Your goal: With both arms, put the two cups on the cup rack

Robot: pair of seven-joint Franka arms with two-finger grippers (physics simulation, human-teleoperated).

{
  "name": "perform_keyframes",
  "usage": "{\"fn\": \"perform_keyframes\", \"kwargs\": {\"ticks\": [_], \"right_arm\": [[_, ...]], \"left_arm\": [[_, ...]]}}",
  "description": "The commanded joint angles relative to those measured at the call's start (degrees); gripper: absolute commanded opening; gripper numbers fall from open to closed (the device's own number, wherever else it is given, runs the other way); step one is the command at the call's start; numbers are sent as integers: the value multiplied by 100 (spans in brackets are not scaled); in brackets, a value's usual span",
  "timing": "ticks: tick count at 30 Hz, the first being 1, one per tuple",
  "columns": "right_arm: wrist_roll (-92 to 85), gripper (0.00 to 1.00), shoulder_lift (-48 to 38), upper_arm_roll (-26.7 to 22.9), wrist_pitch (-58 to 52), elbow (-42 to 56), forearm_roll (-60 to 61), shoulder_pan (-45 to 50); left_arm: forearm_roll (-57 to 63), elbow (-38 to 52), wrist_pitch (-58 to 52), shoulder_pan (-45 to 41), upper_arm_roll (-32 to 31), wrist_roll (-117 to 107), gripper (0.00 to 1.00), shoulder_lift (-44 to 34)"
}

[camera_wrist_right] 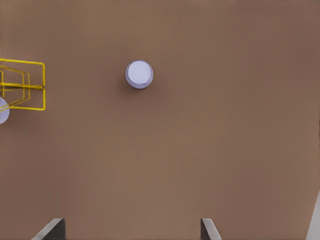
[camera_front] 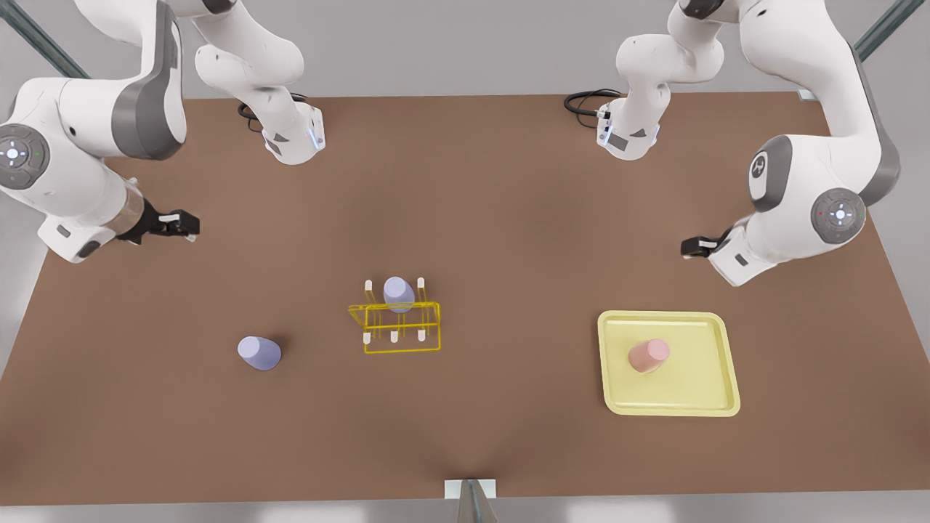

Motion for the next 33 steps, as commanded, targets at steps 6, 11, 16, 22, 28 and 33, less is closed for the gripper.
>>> {"fn": "perform_keyframes", "kwargs": {"ticks": [6, 11, 16, 22, 28, 33], "right_arm": [[-160, 100, 1408, 45, 1700, -71, -62, 535], [104, 100, 1620, 45, 3598, -1117, -1, 394], [104, 100, 1532, 37, 4891, -1979, 658, 113], [104, 100, 1716, 37, 5612, -2471, 1010, -177], [95, 100, 2024, 37, 5604, -2489, 1045, -186], [24, 100, 2147, 28, 5595, -2498, 1045, -344]], "left_arm": [[-53, 82, 1453, 112, 206, 204, 100, 776], [-71, -67, 3483, 25, 188, 186, 100, 1805], [-62, -173, 4064, -222, 197, 178, 100, 2165], [-71, -472, 4661, -240, 214, 178, 100, 2543], [-79, -525, 4767, -240, 214, 178, 100, 2850], [-79, -569, 4758, -240, 214, 169, 100, 2895]]}}
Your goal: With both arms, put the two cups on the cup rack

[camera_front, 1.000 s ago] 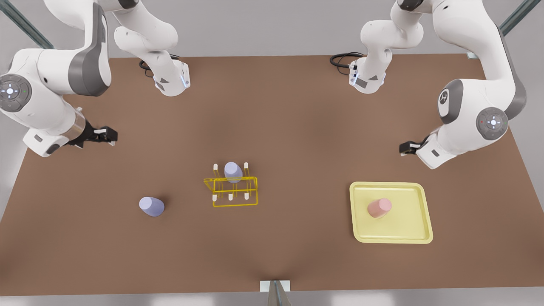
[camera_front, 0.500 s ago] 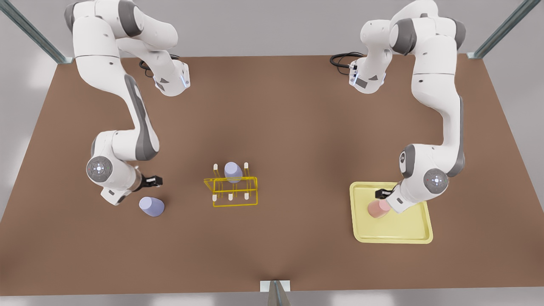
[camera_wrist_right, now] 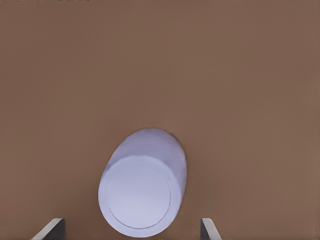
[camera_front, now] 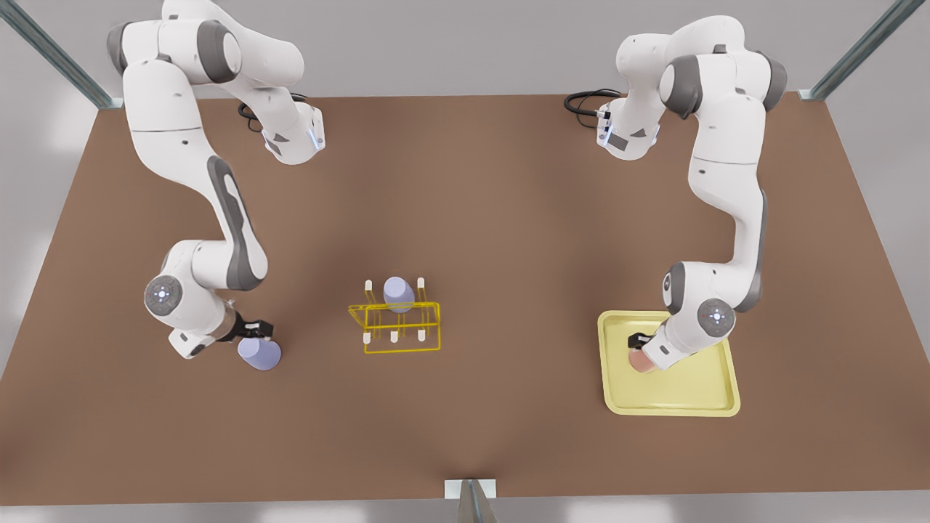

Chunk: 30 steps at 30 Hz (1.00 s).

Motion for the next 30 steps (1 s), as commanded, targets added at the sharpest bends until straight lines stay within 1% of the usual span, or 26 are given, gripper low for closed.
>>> {"fn": "perform_keyframes", "kwargs": {"ticks": [1, 4, 5, 6, 9, 18, 19, 21, 30], "right_arm": [[-47, 100, 50, 0, 127, 21, 20, -29], [-47, 100, 269, -9, 136, 197, 11, -56], [-47, 100, 357, -9, 136, 293, 11, -56], [-47, 100, 428, -9, 136, 355, 20, -47], [-47, 100, 595, 0, 285, 373, 20, -47], [-74, 100, 691, 0, 277, 267, 2, 15], [-74, 100, 691, 0, 277, 258, -7, 15], [-74, 100, 691, 9, 277, 258, -7, 15], [-82, 99, 709, 9, 268, 267, -42, 23]], "left_arm": [[8, 1, 123, 0, 0, -1, 100, 4], [8, -8, 123, -9, 0, -1, 100, 13], [8, 1, 123, -9, -9, -10, 94, 4], [8, -8, 123, -9, 0, -10, 92, 4], [0, 1, 123, -18, -9, -10, 92, -14], [0, 10, 150, -26, -17, -10, 92, 74], [0, 10, 150, -26, -17, -10, 89, 74], [0, 10, 150, -26, -17, -10, 88, 65], [-9, -8, 44, -44, -70, -168, 87, -110]]}}
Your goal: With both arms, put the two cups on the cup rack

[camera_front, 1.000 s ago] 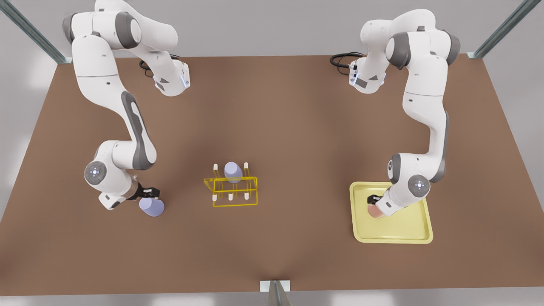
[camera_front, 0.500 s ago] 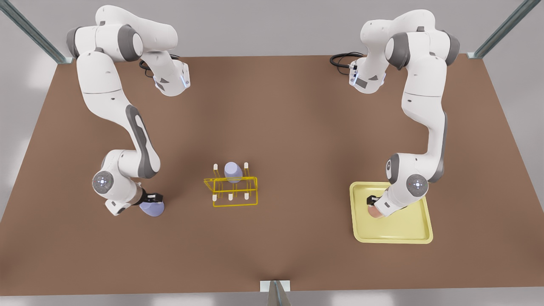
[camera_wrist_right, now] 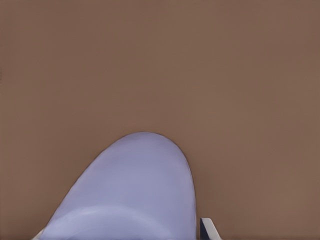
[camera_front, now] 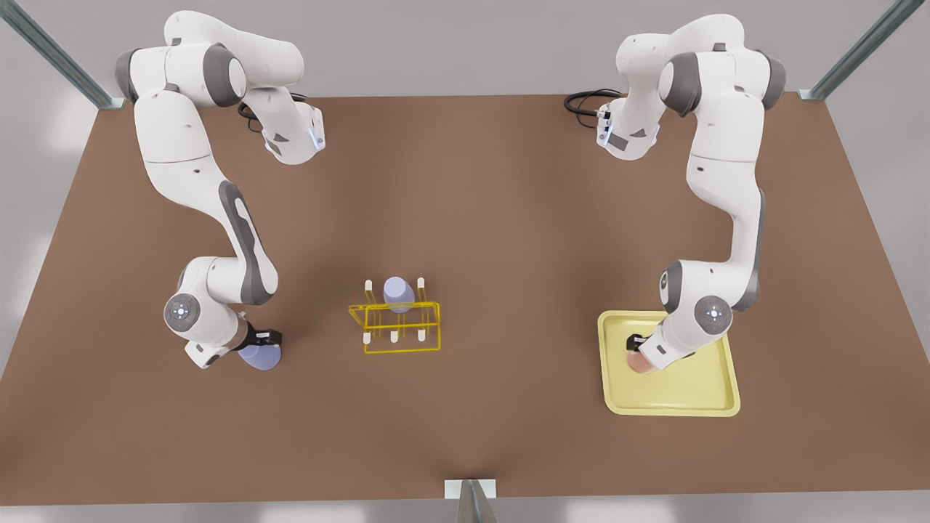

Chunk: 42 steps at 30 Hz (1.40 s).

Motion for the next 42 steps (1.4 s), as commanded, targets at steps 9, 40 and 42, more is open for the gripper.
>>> {"fn": "perform_keyframes", "kwargs": {"ticks": [9, 40, 42], "right_arm": [[-85, 86, 4, 0, -10, 117, 4, -18], [-208, 84, -734, 2215, -546, 1005, 47, 0], [-208, 84, -708, 2320, -546, 996, 135, 0]], "left_arm": [[12, 943, -2025, -24, -412, -992, 86, -264], [38, 3958, 145, -2660, -1511, -5494, 87, 1669], [38, 3958, 225, -2722, -1511, -5537, 91, 1731]]}}
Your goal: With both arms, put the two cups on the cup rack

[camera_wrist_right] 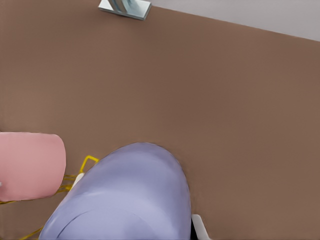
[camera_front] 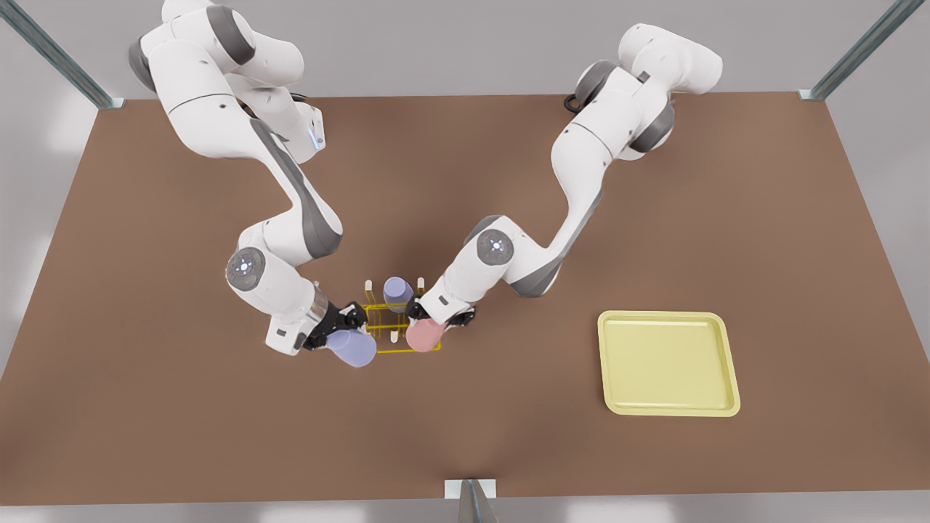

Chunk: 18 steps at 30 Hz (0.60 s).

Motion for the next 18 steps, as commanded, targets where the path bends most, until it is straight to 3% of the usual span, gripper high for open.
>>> {"fn": "perform_keyframes", "kwargs": {"ticks": [1, 4, 8, 10, 12, 13, 14, 16, 17, 18], "right_arm": [[-56, 84, 9, 52, -40, 3, 79, 4], [-117, 84, 0, 61, -163, -15, 79, -13], [-153, 84, 0, 61, -295, -41, 70, -22], [-162, 84, 18, 52, -295, -41, 61, -22], [-162, 84, 106, 61, -295, -15, 26, -13], [-153, 84, 141, 61, -295, -15, 17, -13], [-153, 84, 167, 52, -295, -15, 9, -13], [-153, 89, 176, 52, -295, -15, 9, -13], [-153, 100, 176, 52, -295, -15, 9, -22], [-153, 100, 167, 52, -295, -6, 9, -22]], "left_arm": [[14, 3, 232, -28, 3, -1250, 100, 16], [14, 3, -170, 86, 3, -1250, 100, -151], [-214, 47, -4054, 2026, -250, -497, 100, -2198], [-92, 47, -5181, 2634, -305, 525, 100, -2568], [462, -49, -5727, 2705, -313, 1895, 100, -2805], [532, -1285, -5491, 2347, 317, 3026, 100, -3524], [524, -1902, -5235, 2187, 636, 3408, 100, -3921], [497, -1860, -5911, 2239, 662, 3338, 100, -3834], [427, -1860, -6157, 2292, 662, 3338, 100, -3773], [339, -1895, -6333, 2450, 662, 3355, 100, -3588]]}}
